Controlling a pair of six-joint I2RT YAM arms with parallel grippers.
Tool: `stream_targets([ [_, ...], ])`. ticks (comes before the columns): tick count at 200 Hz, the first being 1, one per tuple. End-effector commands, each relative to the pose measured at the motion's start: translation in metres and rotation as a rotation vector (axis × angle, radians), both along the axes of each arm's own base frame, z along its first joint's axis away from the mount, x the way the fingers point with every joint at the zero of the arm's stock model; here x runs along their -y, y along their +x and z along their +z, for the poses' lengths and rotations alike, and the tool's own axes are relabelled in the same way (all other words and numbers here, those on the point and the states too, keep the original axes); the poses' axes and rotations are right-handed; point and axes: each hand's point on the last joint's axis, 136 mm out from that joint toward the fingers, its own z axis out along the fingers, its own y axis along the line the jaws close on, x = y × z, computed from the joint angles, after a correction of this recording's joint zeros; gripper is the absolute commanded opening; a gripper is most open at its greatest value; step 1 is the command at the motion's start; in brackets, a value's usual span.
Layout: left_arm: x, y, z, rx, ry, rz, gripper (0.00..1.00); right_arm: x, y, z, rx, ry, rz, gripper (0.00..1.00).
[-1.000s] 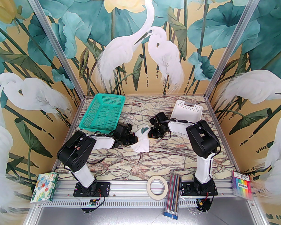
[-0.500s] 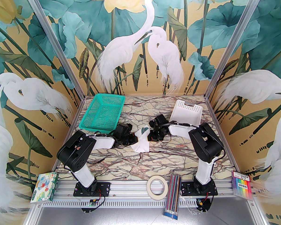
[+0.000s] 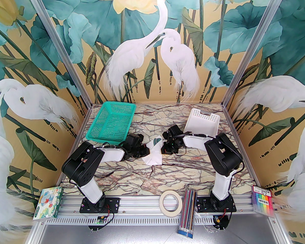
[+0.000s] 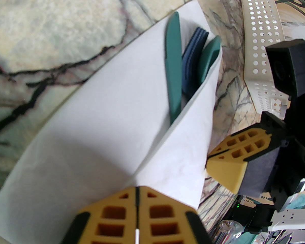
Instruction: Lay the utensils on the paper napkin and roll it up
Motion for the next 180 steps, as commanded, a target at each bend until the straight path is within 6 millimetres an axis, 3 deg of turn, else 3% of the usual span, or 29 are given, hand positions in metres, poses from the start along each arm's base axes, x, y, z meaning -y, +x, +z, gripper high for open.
stream_targets([
  [1,-0.022,-0.013,-0.031,-0.082,0.130,0.047,0.08,0.001,-0.008,0.014,0.012,0.003,0.003,0.06],
  [34,-0.023,-0.013,-0.032,-0.083,0.132,0.048,0.08,-0.006,-0.017,0.022,0.015,0.026,0.018,0.06],
  [70,-0.022,-0.013,-0.032,-0.083,0.133,0.047,0.08,-0.013,-0.030,0.012,-0.009,0.022,0.034,0.06],
  [125,-0.023,-0.013,-0.032,-0.084,0.134,0.048,0.08,-0.007,-0.038,-0.008,-0.052,-0.015,0.030,0.06],
  [180,-0.024,-0.013,-0.033,-0.085,0.138,0.049,0.08,-0.002,-0.042,-0.005,-0.057,-0.039,0.031,0.06],
])
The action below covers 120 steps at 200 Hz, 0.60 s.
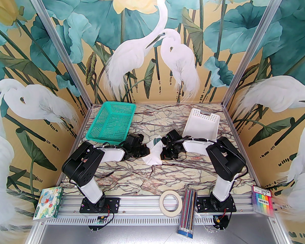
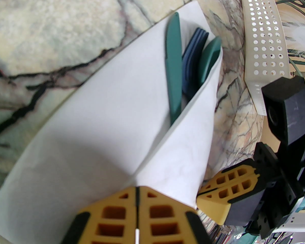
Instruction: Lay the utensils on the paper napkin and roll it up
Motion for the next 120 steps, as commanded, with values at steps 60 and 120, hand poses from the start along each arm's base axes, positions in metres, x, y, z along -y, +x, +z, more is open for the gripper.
stream_targets([
  [60,-0.024,-0.015,-0.033,-0.090,0.131,0.046,0.08,-0.009,-0.010,0.026,-0.002,0.060,0.015,0.06],
  [120,-0.024,-0.016,-0.034,-0.091,0.130,0.046,0.08,-0.021,-0.026,0.005,-0.054,0.034,0.043,0.06],
])
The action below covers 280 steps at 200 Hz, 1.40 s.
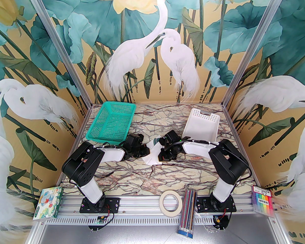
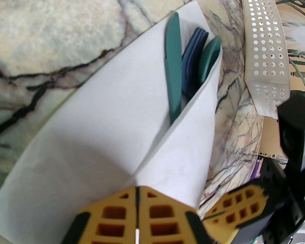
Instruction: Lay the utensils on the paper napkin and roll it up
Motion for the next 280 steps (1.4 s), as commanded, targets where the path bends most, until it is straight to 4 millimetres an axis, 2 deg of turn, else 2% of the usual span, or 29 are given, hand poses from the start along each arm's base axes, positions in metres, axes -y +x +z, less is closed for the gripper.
stream_targets([
  [1,-0.024,-0.016,-0.033,-0.091,0.129,0.045,0.08,-0.001,-0.004,-0.010,-0.036,-0.013,-0.008,0.06],
  [33,-0.024,-0.016,-0.034,-0.091,0.130,0.043,0.08,0.008,-0.012,-0.018,-0.052,-0.055,-0.001,0.06],
  [56,-0.024,-0.016,-0.034,-0.092,0.131,0.045,0.08,0.015,-0.014,-0.016,-0.034,-0.081,0.013,0.12],
  [107,-0.024,-0.015,-0.033,-0.091,0.130,0.045,0.08,0.026,-0.003,0.015,0.051,-0.053,0.006,0.34],
  [140,-0.023,-0.016,-0.034,-0.092,0.130,0.043,0.08,0.037,0.018,0.038,0.115,0.011,-0.037,0.38],
  [156,-0.024,-0.016,-0.034,-0.092,0.129,0.043,0.08,0.036,0.029,0.047,0.140,0.068,-0.052,0.36],
  [184,-0.023,-0.016,-0.034,-0.091,0.127,0.044,0.08,0.019,0.043,0.056,0.149,0.166,-0.058,0.17],
  [222,-0.023,-0.015,-0.033,-0.091,0.126,0.043,0.08,0.005,0.054,0.038,0.119,0.175,-0.067,0.09],
  [280,-0.023,-0.015,-0.035,-0.094,0.127,0.041,0.08,-0.018,0.062,0.018,0.100,0.167,-0.047,0.08],
])
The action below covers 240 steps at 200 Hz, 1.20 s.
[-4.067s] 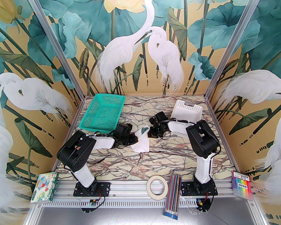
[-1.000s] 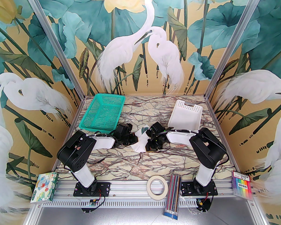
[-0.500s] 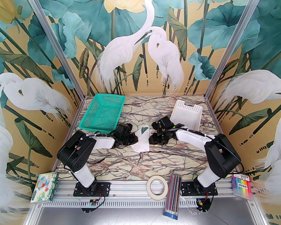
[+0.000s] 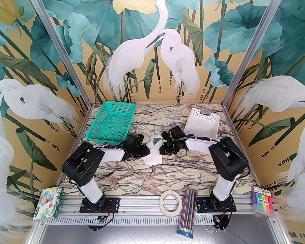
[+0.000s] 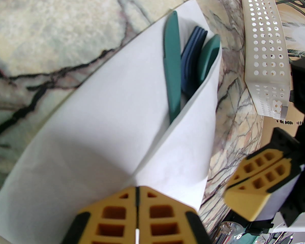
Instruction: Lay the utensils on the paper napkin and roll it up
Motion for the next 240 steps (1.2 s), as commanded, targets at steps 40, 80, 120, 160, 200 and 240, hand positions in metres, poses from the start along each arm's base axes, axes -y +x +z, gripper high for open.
stream_targets([
  [40,-0.021,-0.015,-0.034,-0.092,0.119,0.039,0.08,-0.022,0.018,-0.010,0.012,0.011,0.001,0.08],
  [80,-0.018,-0.013,-0.027,-0.082,0.100,0.035,0.08,-0.017,0.015,-0.026,-0.019,-0.033,-0.003,0.08],
  [120,-0.013,-0.010,-0.005,-0.045,0.057,0.034,0.17,-0.013,0.008,-0.040,-0.047,-0.076,0.005,0.08],
  [160,-0.017,-0.006,0.030,0.023,0.069,0.031,0.26,-0.011,0.002,-0.047,-0.059,-0.114,0.034,0.08],
  [200,-0.050,-0.009,0.035,0.033,0.197,0.125,0.37,-0.009,0.001,-0.050,-0.061,-0.132,0.039,0.08],
  [240,-0.083,-0.010,0.020,-0.018,0.315,0.268,0.44,-0.009,0.000,-0.049,-0.055,-0.137,0.043,0.08],
])
